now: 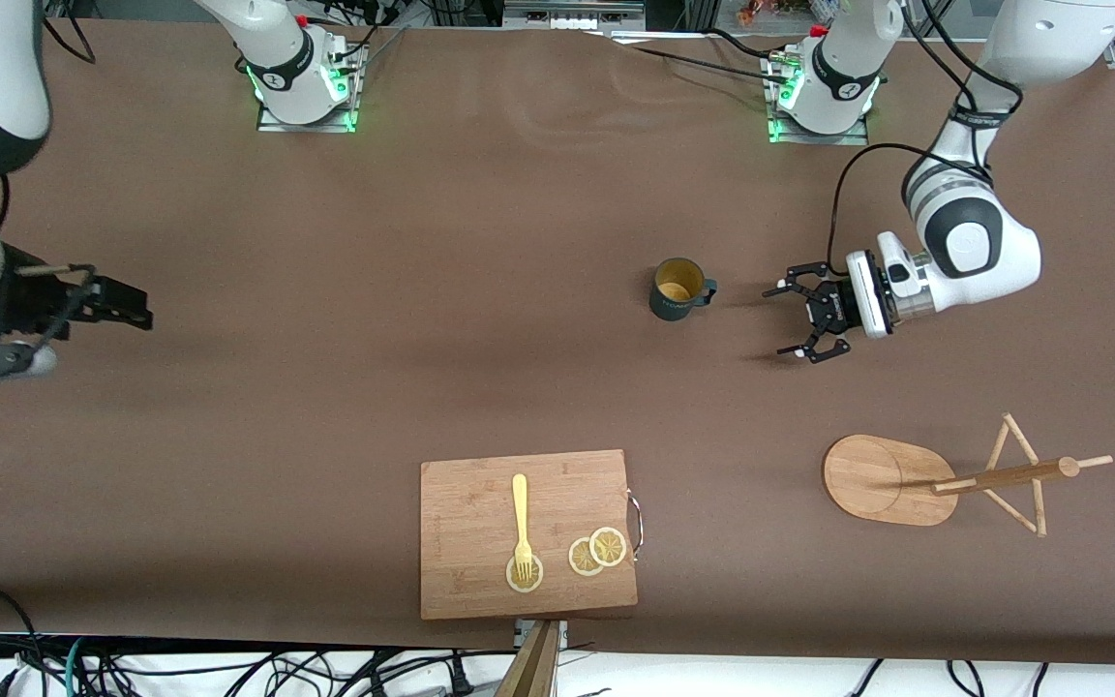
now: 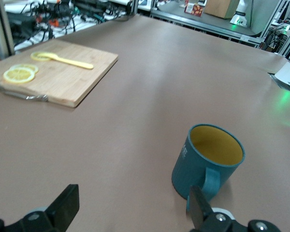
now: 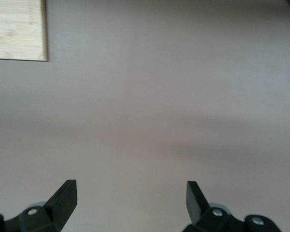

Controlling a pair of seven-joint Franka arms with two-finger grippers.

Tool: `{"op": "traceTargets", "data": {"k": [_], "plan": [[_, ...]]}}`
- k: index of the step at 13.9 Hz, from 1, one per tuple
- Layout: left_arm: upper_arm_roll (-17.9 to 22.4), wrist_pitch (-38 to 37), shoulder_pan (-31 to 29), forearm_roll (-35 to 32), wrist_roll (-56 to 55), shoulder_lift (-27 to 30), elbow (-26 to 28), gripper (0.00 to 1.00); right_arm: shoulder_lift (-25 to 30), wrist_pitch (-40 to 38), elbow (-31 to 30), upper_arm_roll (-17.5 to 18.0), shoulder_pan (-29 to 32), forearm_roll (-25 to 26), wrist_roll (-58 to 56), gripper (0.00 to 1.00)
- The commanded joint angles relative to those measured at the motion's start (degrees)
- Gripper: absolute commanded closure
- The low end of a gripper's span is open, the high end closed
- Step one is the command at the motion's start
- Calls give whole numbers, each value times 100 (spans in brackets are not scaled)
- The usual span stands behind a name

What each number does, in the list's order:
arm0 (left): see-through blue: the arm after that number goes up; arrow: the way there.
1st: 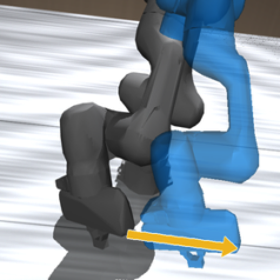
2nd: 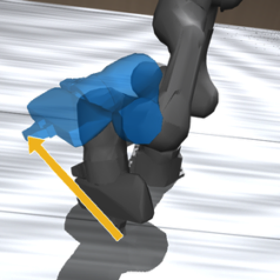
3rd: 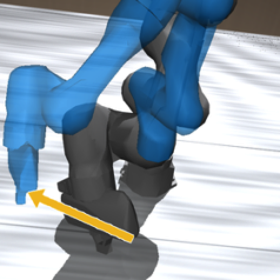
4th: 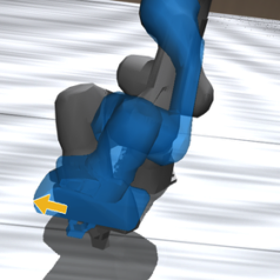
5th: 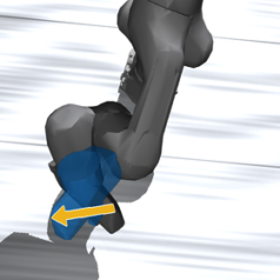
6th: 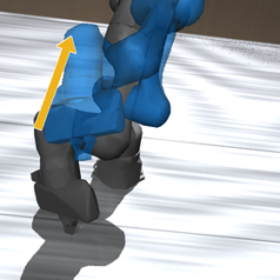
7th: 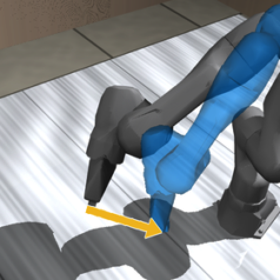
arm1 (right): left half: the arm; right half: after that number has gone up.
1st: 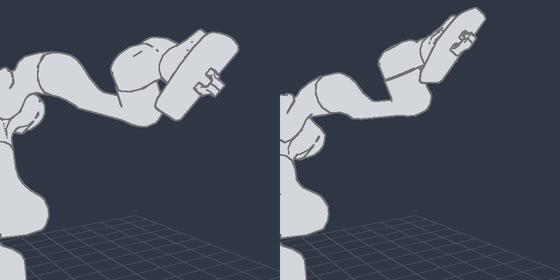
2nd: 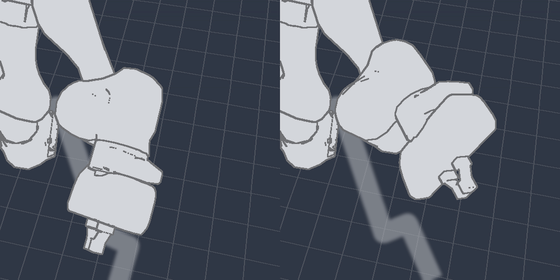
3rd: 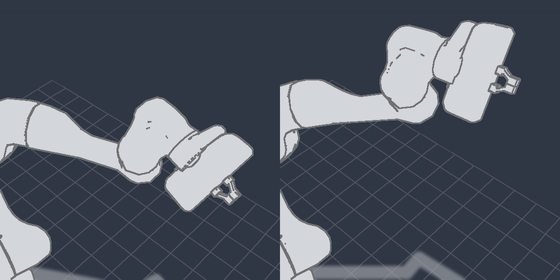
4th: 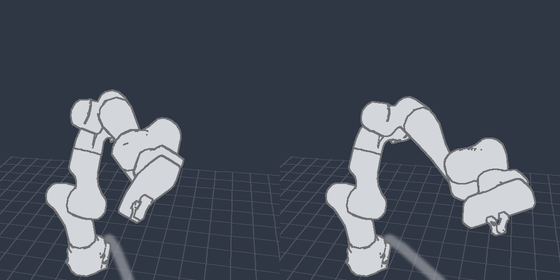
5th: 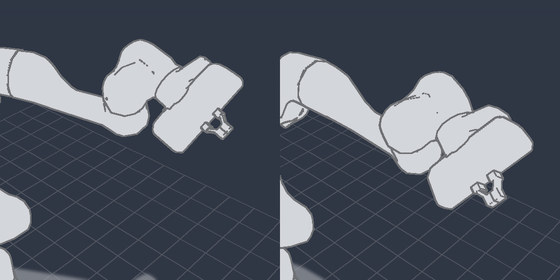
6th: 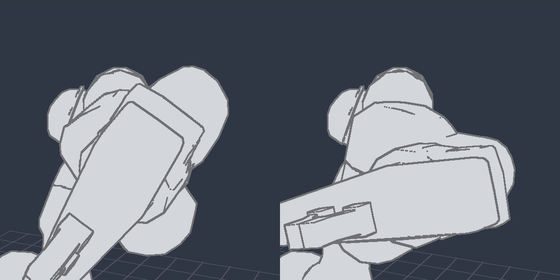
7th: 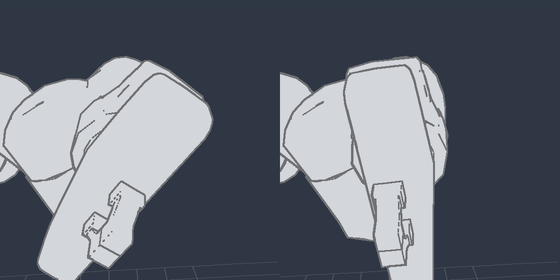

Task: Pass cup and hang on rack
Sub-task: 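Open and withdraw the right gripper while the left gripper nears the mug, then lower the left gripper onto the mug handle and close it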

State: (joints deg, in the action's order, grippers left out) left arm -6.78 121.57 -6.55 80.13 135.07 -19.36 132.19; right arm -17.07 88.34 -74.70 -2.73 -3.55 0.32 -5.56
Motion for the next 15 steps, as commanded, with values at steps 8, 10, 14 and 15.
{"op": "traceTargets", "data": {"k": [8, 10, 14, 15], "plan": [[-271, -608, 22, 1813, 2797, -1420, 87, 0, 1180, 25, -669, 62, 487, 460, -94, 0], [-324, -984, -22, 1822, 2788, -1596, 78, 0, 1180, 25, -861, 79, 496, 495, -86, 0], [-324, -1268, -215, 1568, 2823, -1658, 96, 0, 1285, -10, -994, 79, 540, 487, -288, 0], [-342, -1268, -181, 1567, 2832, -1693, 96, 0, 1285, -19, -985, 88, 540, 495, -297, 0]]}}
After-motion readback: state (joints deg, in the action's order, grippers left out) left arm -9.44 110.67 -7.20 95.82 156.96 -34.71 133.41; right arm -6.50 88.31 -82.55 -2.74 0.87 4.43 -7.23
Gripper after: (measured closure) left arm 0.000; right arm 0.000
